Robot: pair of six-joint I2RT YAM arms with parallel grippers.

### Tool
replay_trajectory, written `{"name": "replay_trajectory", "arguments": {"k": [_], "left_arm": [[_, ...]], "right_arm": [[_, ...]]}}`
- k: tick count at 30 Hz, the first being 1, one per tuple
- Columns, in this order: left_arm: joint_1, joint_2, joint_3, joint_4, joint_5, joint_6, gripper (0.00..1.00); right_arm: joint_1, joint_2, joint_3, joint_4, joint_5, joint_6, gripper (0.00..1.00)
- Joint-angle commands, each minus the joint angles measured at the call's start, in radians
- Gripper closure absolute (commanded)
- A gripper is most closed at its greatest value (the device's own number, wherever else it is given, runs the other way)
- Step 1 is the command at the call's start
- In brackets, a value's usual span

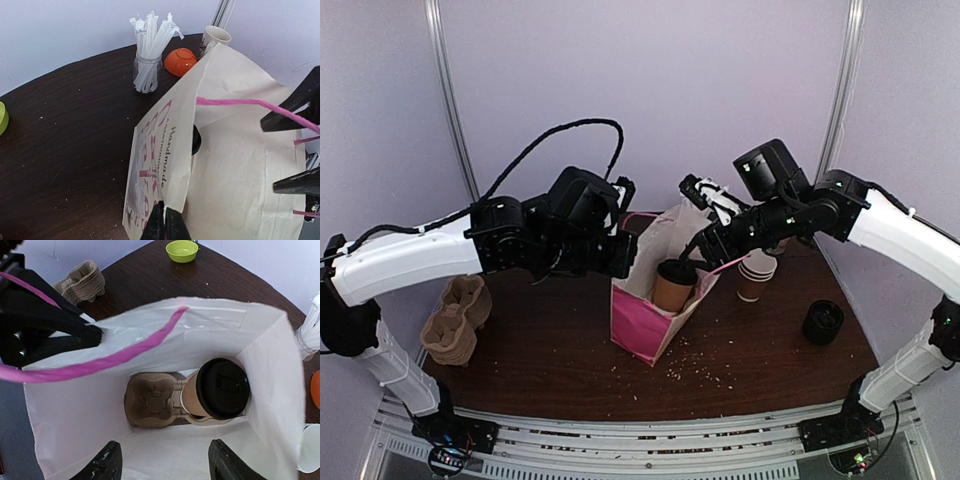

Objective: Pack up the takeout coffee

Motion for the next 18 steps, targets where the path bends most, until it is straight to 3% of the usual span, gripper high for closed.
{"name": "replay_trajectory", "arguments": {"k": [1,8,12,18], "left_arm": [[-0.001,-0.004,0.031,0.039,-0.012,0.024,1.0],[-0.001,-0.021,-0.026,0.103,0.058,-0.005,1.0],[-0.001,-0.034,-0.055,0.14,0.078,-0.024,1.0],[0.008,-0.062,-0.091,0.177,0.066,-0.075,1.0]], "right_arm": [[0.025,0.024,-0.071,0.06,0.009,0.016,0.39],[0.064,0.077,-0.151,0.169,0.138,0.024,0.39],[0.063,0.08,-0.213,0.268,0.198,0.052,0.32],[0.062,0.064,-0.317,0.428,0.198,0.115,0.29]]}}
